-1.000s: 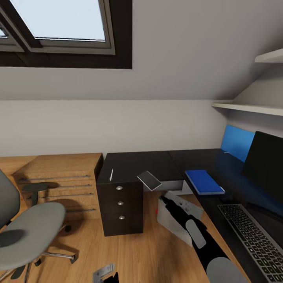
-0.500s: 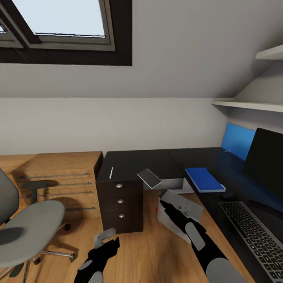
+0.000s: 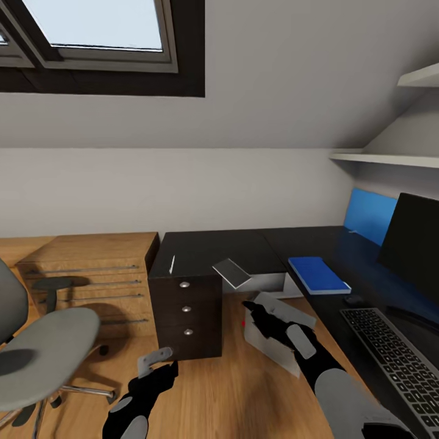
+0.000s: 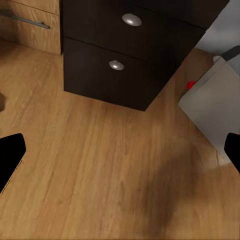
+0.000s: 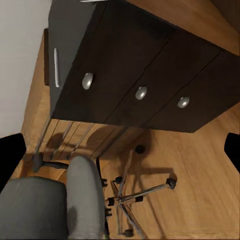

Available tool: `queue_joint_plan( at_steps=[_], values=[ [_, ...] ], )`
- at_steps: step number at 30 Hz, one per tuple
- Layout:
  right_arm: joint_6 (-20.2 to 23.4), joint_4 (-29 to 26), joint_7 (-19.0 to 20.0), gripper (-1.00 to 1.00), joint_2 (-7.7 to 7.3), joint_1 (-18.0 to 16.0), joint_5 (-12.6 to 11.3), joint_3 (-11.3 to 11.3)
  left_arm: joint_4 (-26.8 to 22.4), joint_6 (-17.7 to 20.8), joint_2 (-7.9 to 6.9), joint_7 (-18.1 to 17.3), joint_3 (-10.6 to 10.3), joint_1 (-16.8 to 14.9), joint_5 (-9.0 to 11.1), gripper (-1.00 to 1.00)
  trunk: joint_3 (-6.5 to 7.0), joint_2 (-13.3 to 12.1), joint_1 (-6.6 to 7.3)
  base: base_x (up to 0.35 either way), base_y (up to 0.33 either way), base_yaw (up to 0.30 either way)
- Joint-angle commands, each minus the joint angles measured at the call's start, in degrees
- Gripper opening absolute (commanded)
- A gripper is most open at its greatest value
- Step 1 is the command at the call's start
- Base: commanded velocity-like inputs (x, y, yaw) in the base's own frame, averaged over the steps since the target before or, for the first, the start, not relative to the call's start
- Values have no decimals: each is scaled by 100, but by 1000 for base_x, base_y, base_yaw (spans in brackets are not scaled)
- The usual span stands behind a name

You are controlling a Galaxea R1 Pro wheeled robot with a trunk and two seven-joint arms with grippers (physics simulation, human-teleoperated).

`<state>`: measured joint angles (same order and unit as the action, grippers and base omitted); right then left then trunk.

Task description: In the bedroom, organize the workspace by keeping the computer under the desk, ensuring the monitor is on the desk, placing the keyboard on the desk next to the monitor, placing the mouse on the desk next to the keyboard, moving the folder from the swivel chair onto the desk next to the mouse, stacking the notebook on top of the folder with the pen on top of the notebook, and positioning the swivel chair next to the desk.

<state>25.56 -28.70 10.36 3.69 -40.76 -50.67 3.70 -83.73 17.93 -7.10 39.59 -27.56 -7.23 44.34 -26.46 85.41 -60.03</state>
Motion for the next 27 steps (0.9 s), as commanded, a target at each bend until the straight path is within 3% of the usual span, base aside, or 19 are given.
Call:
queue_joint_plan(
  at_steps=[1,3,5,12,22,23,27],
  values=[
    [258,1,8,100,3,-68,-303,86,-10,11,-29,42,-13,-7,30,100,-25,45,-23,0,0,0],
    [393,4,8,100,2,-108,-585,111,-10,10,-51,42,-12,-5,30,100,-61,126,-67,0,0,0],
    [372,80,9,100,-5,-152,-1019,136,-11,6,-151,41,-12,0,31,100,-97,206,-110,0,0,0],
    [-69,524,19,100,-25,-168,-1218,148,32,3,-203,46,-21,2,48,100,-223,487,-264,0,0,0],
    [-159,603,18,100,-53,-169,-1109,126,335,-8,-156,57,-45,0,27,100,-402,888,-484,0,0,0],
    [-163,604,18,100,-56,-170,-934,124,356,-8,-153,66,-47,1,24,100,-420,928,-506,0,0,0],
    [-165,603,23,100,-63,-170,-663,129,366,-8,-152,78,-47,-1,27,100,-492,1088,-594,0,0,0]
  ],
)
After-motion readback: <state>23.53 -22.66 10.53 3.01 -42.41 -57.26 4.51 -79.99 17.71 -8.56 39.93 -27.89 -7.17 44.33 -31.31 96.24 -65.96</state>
